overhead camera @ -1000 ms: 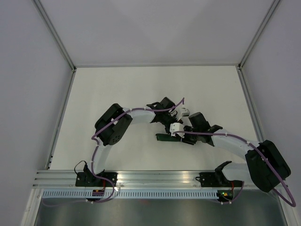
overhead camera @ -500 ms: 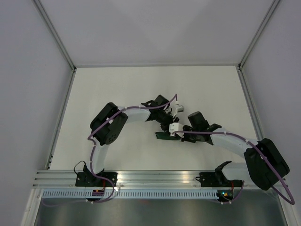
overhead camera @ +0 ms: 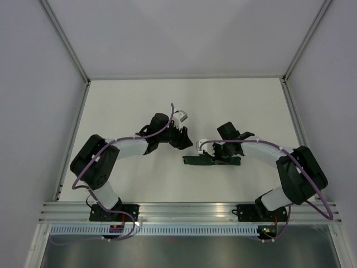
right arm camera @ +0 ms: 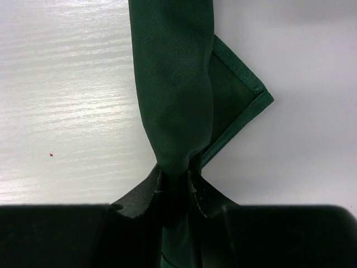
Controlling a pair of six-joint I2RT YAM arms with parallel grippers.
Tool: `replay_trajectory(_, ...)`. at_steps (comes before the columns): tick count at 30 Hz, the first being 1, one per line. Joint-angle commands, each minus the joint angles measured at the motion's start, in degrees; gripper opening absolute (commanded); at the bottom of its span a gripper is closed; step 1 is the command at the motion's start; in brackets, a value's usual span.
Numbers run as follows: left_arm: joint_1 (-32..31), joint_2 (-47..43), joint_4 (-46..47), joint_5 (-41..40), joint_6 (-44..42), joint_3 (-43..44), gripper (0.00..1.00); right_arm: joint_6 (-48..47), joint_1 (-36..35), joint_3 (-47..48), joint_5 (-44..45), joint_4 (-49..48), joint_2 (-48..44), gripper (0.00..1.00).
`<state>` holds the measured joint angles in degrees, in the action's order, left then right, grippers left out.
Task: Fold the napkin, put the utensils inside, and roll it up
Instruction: Roll the napkin at the center of the board.
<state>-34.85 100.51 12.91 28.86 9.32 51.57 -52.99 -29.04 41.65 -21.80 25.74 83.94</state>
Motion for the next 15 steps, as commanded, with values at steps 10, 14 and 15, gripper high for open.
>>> replay_trajectory(10,-5.3,-22.02,39.84,-28.06,-4.18,-24.42,0.8,-7.74,6.62,18.01,-7.99,23.64,19.94,0.05)
replay_trajectory(14,-14.27,-20.89,35.7,-33.95,-16.42,-20.82,0.79,-8.44,7.94,21.8,-9.05,26.55,24.94,0.04)
replay_trajectory(15,-15.24,-20.36,35.0,-34.13,-20.1,-20.2,0.79,-8.36,8.12,22.77,-9.13,27.17,25.39,0.04)
